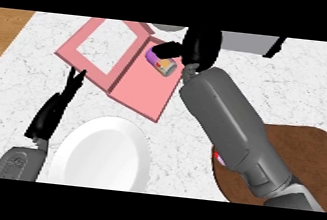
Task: Pick the can from the cutting board and place it in the cardboard box
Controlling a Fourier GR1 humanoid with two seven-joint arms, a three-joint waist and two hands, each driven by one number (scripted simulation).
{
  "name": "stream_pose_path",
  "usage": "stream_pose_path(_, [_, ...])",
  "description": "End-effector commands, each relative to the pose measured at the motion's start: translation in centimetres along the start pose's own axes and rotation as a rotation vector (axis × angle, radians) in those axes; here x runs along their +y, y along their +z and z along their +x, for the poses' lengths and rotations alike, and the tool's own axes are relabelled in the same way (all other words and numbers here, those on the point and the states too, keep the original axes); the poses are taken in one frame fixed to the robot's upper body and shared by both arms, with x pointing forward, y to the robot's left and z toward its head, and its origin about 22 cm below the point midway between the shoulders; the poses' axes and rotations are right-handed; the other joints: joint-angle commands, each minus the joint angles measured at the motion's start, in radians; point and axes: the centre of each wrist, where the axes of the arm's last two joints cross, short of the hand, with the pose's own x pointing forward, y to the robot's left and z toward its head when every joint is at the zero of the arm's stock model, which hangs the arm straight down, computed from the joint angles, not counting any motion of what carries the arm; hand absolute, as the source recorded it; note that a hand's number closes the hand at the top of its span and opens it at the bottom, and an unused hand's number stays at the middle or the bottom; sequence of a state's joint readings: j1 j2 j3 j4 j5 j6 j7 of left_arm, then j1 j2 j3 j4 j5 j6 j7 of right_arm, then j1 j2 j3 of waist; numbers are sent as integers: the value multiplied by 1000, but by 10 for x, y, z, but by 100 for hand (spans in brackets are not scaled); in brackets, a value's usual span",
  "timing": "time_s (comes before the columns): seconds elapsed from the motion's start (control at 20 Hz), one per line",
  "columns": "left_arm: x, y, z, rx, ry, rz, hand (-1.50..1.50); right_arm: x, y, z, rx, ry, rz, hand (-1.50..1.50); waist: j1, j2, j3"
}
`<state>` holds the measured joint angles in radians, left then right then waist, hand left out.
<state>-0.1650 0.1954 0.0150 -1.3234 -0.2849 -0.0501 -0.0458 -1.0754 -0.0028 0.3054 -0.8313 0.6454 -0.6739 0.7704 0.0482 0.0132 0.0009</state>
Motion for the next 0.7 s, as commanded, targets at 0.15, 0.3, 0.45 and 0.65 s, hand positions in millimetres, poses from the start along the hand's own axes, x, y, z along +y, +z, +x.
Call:
stream_pose_path(0.15, [9, 1, 0, -22, 6, 22, 0, -2, -1, -42, -2, -248, -183, -150, -26, -6, 0])
stream_pose_path(0.3, [11, 3, -1, 22, 4, 27, 0, -15, -5, -59, -43, -290, -240, -150, -41, -11, 0])
stream_pose_path(0.45, [4, 0, -4, 19, 11, 24, 0, -25, -10, -95, -56, -297, -279, -150, -42, -9, 0])
stream_pose_path(0.65, [8, 17, -14, 26, 8, 17, 0, -39, 0, -127, -62, -333, -337, -150, -45, -12, 0])
